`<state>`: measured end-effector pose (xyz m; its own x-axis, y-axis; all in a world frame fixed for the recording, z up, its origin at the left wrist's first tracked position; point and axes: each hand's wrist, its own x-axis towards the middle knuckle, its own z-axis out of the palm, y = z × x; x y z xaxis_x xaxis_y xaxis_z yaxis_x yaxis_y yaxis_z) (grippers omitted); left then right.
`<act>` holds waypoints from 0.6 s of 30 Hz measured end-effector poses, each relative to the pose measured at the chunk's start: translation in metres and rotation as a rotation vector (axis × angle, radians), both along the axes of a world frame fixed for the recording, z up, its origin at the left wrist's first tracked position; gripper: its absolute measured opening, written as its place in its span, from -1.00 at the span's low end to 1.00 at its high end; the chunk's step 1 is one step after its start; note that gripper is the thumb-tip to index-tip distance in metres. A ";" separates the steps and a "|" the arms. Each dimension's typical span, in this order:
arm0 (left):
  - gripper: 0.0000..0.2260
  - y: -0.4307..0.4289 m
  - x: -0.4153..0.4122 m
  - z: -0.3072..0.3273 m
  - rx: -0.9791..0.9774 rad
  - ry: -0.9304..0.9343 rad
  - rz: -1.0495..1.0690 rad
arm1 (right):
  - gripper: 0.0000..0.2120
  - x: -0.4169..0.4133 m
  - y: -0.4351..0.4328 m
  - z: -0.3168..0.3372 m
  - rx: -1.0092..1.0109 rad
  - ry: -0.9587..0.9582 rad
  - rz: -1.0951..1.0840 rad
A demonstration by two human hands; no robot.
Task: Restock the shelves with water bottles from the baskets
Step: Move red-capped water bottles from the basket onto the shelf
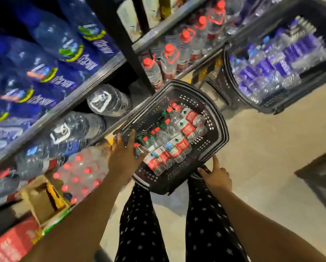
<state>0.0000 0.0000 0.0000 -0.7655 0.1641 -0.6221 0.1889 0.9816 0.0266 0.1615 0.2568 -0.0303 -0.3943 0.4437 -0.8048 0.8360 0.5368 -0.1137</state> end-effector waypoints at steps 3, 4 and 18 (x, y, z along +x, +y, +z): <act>-0.17 -0.008 -0.034 -0.038 -0.025 0.032 -0.182 | -0.19 0.004 -0.030 -0.031 0.003 0.037 -0.236; -0.16 -0.012 -0.047 -0.049 -0.006 0.030 -0.219 | -0.18 0.006 -0.043 -0.043 0.019 0.064 -0.328; -0.10 -0.012 -0.160 -0.208 0.356 -0.035 -0.373 | -0.25 -0.010 -0.100 -0.169 0.236 0.592 -1.044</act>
<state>-0.1599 -0.0116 -0.2075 -0.5944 0.6280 -0.5023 0.5174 0.7768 0.3590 0.1512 0.1573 -0.1994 -0.0396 0.8773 -0.4784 0.7299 -0.3015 -0.6135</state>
